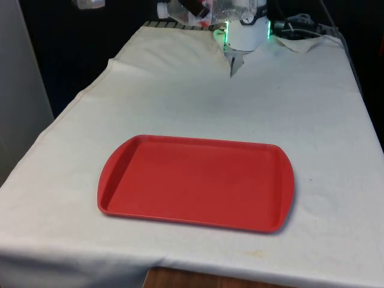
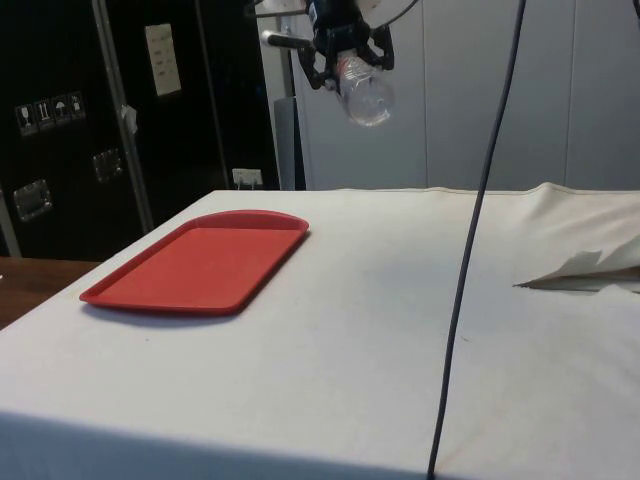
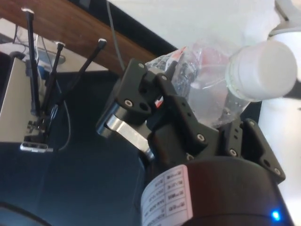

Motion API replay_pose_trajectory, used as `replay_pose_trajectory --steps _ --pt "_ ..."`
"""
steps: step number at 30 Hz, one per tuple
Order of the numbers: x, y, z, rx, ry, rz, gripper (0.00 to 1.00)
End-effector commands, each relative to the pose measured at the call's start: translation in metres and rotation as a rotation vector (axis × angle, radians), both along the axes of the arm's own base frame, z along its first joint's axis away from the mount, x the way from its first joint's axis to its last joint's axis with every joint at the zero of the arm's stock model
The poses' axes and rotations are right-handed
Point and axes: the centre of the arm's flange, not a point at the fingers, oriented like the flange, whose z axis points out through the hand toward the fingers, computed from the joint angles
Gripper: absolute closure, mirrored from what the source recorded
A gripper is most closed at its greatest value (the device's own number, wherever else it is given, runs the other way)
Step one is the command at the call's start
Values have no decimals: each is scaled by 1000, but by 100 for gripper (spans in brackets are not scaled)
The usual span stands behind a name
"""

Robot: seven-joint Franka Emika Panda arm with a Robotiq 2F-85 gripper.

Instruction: Place the bottle upright on the tray.

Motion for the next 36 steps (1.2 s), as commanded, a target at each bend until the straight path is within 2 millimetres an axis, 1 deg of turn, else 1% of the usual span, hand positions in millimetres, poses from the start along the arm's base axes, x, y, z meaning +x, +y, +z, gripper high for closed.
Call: replay_pose_trajectory --steps 1,4,8,13,14,15,23,24,25,30,32,36 --pt "1 1 2 -25 -24 -1 66" --pt "1 0 -1 -18 -11 3 66" --pt "2 1 1 -64 -50 5 66" --pt "2 1 1 -90 -71 8 66" --pt "2 1 -2 -74 -53 12 66" --pt "3 1 0 -97 -74 10 66" --pt "6 -1 -1 -144 -106 16 66" --pt "6 -1 -4 -134 -94 20 66" --pt "7 -1 -2 -155 -113 16 66" --pt "9 -3 -3 -186 -134 21 66" --pt "9 -3 -5 -172 -118 25 66" --pt "11 -4 -5 -214 -152 25 66"
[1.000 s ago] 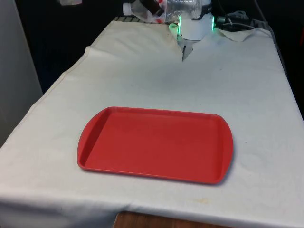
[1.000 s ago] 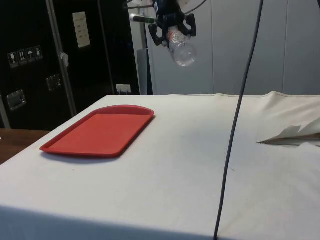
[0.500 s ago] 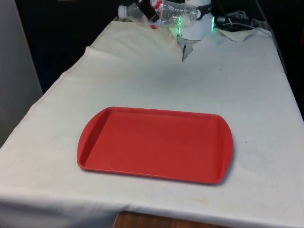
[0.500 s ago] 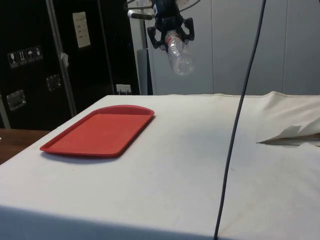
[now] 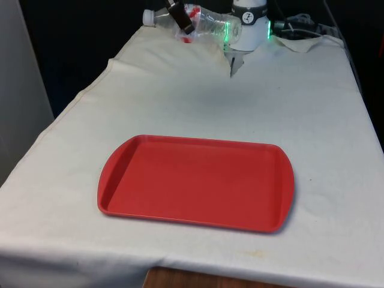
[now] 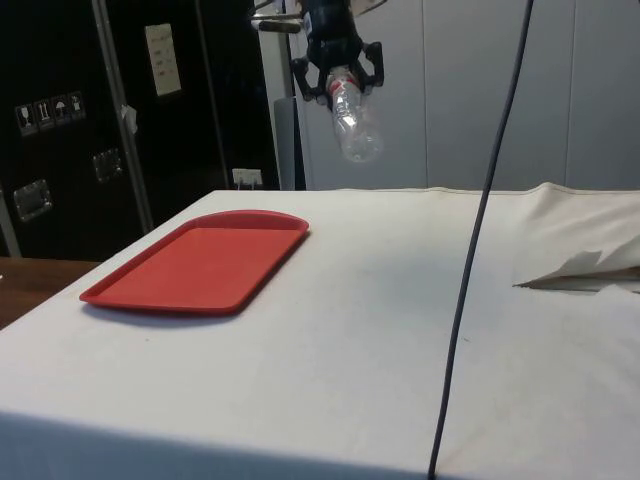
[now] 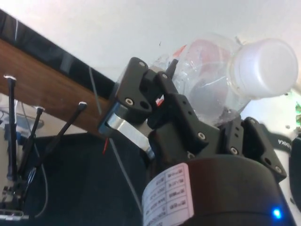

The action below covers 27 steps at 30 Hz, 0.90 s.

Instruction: Place the bottle upright on the tray.

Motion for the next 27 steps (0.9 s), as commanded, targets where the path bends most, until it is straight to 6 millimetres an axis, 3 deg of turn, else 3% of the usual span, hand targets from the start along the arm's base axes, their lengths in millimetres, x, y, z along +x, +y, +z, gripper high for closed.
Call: replay_pose_trajectory --steps 1,27 --pt "1 0 1 -23 -20 -3 66" --pt "10 -9 -6 -152 -100 12 66"
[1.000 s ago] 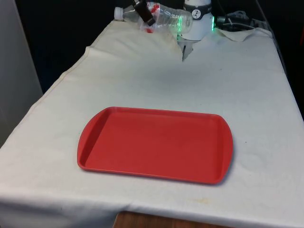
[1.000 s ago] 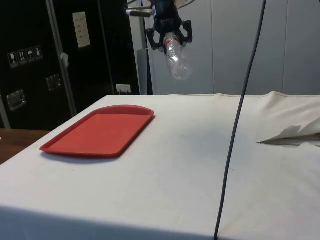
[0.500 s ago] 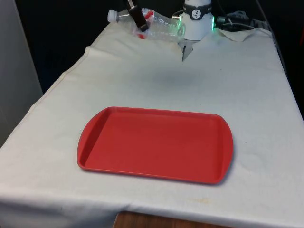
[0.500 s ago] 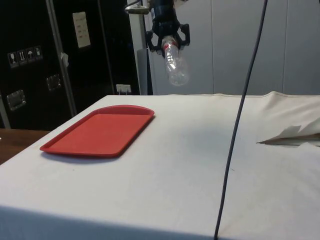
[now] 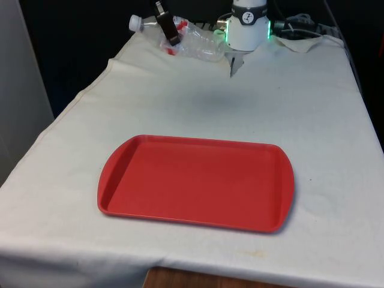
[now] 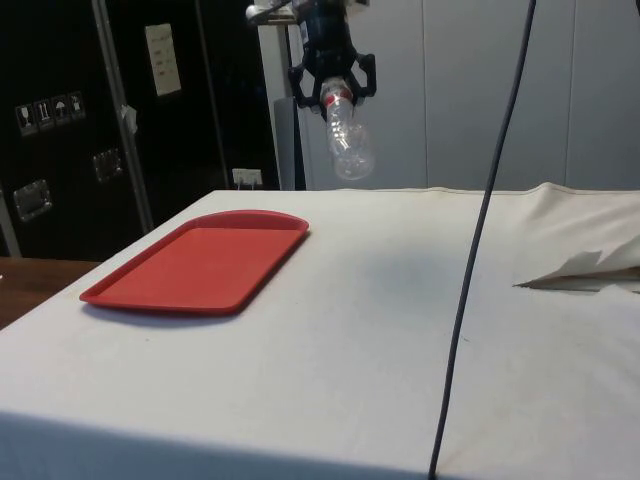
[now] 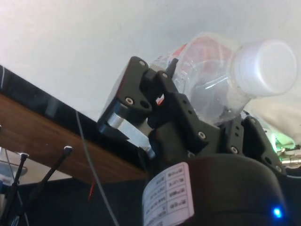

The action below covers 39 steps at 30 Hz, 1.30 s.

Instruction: Place the bottle upright on the tray.

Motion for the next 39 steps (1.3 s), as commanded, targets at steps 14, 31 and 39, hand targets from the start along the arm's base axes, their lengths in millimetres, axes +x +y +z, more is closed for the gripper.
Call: replay_pose_trajectory --steps 14,31,39 --pt "0 -3 5 -3 2 -6 66" --pt "4 -5 36 11 18 -6 66" --pt "5 -6 46 17 20 -3 66"
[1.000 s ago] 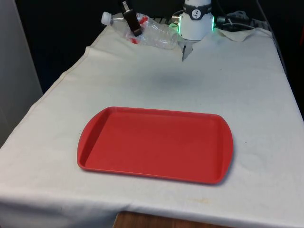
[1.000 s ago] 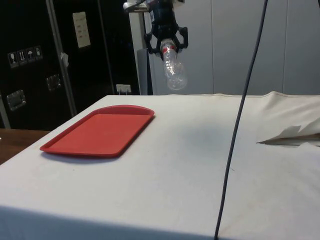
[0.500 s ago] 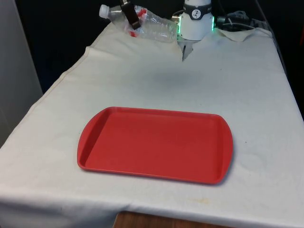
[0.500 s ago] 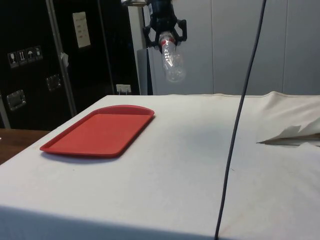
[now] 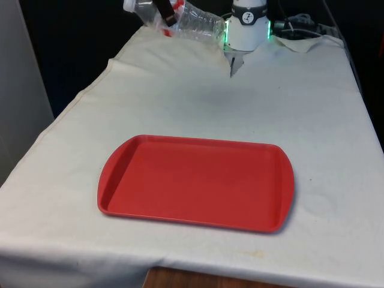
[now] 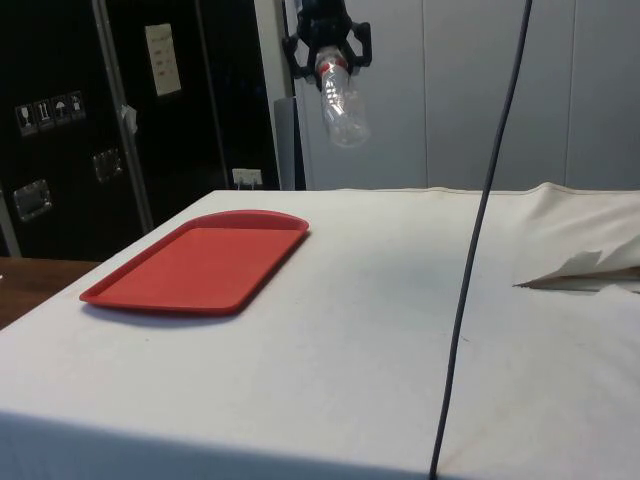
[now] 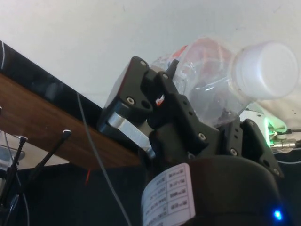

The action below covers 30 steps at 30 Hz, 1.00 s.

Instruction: Place the bottle upright on the tray.

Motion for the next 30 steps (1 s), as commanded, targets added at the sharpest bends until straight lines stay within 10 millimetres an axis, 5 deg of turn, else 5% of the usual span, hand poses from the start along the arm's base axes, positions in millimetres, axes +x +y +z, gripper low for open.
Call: replay_pose_trajectory --steps 1,30 --pt "-1 0 4 -2 2 -1 66" --pt "2 0 8 3 1 5 66"
